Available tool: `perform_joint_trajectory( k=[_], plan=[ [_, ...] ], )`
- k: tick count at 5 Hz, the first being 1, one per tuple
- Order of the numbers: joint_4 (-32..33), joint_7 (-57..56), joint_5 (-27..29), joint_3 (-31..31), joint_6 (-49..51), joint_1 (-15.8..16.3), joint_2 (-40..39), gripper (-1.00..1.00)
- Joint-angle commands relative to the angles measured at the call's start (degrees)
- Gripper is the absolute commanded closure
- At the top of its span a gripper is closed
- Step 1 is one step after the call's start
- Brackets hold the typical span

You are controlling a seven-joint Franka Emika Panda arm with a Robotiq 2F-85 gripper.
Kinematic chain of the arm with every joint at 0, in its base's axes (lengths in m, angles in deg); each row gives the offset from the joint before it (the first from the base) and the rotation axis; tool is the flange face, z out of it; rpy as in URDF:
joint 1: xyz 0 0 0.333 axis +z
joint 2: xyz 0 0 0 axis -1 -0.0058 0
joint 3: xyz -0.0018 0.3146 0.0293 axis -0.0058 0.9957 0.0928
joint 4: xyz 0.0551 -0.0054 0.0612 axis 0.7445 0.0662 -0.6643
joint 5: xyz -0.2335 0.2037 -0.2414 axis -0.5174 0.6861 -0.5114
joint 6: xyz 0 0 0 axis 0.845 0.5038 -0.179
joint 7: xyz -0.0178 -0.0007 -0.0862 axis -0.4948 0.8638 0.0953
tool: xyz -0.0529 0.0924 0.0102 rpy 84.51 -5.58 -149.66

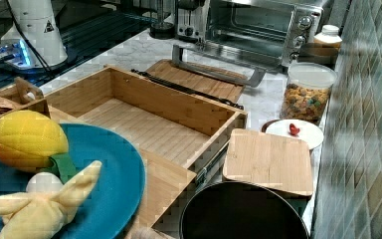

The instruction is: Close the drawer.

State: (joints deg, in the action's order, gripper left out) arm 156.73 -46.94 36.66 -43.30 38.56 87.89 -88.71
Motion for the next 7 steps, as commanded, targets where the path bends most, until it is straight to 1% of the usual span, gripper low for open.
perform_joint_trajectory(
  k=[1,2,3,4,5,6,7],
  plan=[
    [0.01,0.0,-0.01,0.1,0.0,-0.1,0.0,1.0],
    [6.0,-6.96,0.19,-0.29,-5.59,-0.71,0.88,1.0],
    [10.48,-12.44,1.9,0.13,-12.64,-0.33,-0.02,1.0],
    [8.57,-13.27,0.18,0.4,-12.8,0.27,-4.32,1.0],
    [9.29,-14.09,-0.25,0.07,-16.6,0.18,-7.13,1.0],
    [7.4,-15.88,-0.99,0.1,-17.28,-0.42,-9.79,1.0],
    [4.3,-17.45,-0.08,-0.08,-15.1,-1.1,-12.5,1.0]
  ],
)
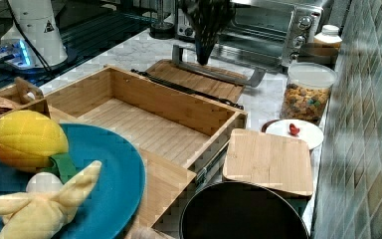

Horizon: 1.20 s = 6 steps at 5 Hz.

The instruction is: Close the drawer.

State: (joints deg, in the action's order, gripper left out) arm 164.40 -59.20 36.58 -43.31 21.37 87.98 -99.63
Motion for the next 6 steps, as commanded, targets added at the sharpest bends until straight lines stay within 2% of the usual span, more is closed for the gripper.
perform_joint_trajectory(
  k=[1,2,3,4,6],
  plan=[
    [-2.68,-5.72,-1.16,-0.58,0.43,-1.49,-1.47,1.0],
    [3.42,-6.68,-4.0,-1.42,-10.6,-1.75,0.7,1.0],
    [5.52,-9.0,-4.74,-1.67,-13.02,-2.6,1.73,1.0],
    [2.47,-13.18,-4.26,-1.82,-8.56,-4.16,-0.02,1.0],
    [2.25,-21.35,-4.48,-4.47,-8.75,-6.94,-0.24,1.0]
  ],
)
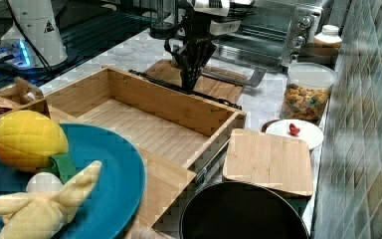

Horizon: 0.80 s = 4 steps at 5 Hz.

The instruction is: Close the drawer.

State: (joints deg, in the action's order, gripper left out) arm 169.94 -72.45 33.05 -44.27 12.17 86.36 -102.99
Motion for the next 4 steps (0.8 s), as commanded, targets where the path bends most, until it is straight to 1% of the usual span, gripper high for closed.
perform_joint_trajectory(
  k=[1,2,3,4],
  plan=[
    [-4.13,-13.84,0.52,-5.34,0.8,-8.85,2.77,1.0],
    [-8.52,-20.11,1.1,-7.86,6.53,-12.8,1.19,1.0],
    [-10.04,-26.4,0.62,-8.61,5.7,-18.88,0.54,1.0],
    [-11.69,-38.16,6.68,-10.99,1.52,-22.44,-2.38,1.0]
  ],
)
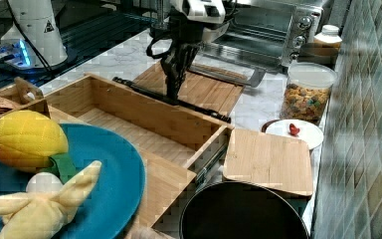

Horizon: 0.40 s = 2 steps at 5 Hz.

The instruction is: Close the drawer.

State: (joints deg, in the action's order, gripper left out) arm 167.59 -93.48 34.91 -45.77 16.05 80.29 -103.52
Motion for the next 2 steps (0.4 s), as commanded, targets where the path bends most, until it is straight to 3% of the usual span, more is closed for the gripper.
perform_joint_trajectory(
  k=[1,2],
  plan=[
    [-11.31,-21.45,6.38,-10.33,-4.53,-18.75,-4.38,1.0],
    [-12.3,-20.74,5.45,-13.14,-4.85,-19.07,-4.94,1.0]
  ],
)
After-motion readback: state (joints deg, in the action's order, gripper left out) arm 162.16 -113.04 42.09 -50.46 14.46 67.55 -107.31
